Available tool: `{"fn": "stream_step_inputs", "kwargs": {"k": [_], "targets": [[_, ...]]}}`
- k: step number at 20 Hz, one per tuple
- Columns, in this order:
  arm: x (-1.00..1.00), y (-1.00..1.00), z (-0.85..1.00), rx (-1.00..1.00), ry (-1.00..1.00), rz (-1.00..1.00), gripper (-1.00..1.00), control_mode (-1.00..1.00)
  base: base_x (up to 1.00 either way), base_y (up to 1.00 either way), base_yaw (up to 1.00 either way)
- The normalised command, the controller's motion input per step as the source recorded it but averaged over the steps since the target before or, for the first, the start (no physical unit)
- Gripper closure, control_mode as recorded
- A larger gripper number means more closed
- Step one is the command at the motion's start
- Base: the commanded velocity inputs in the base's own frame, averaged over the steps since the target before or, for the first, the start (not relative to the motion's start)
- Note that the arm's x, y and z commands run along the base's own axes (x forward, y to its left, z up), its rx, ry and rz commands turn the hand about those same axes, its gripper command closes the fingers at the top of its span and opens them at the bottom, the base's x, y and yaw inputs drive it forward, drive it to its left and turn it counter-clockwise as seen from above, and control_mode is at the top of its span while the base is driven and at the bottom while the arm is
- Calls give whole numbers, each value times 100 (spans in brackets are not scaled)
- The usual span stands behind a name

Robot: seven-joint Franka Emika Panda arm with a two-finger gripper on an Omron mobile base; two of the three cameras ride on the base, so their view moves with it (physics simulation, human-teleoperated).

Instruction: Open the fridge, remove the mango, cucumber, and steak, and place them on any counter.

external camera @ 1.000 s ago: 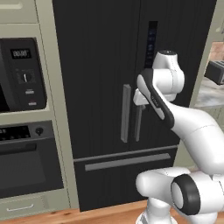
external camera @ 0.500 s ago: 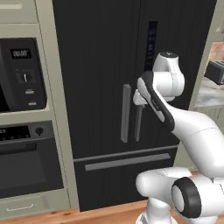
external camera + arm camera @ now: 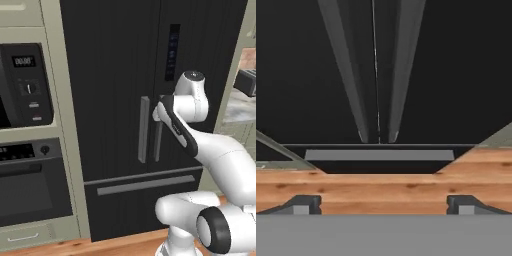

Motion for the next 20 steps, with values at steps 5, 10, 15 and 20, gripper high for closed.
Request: {"fn": "stream_step_inputs", "kwargs": {"k": [5, 10, 15, 20], "targets": [[48, -21, 0, 0, 5, 0, -100, -100, 0, 0, 0], [52, -9, 0, 4, -1, 0, -100, -100, 0, 0, 0], [35, 0, 0, 1, -12, 0, -100, -100, 0, 0, 0], [5, -1, 0, 0, -26, -3, -100, -100, 0, 0, 0]]}}
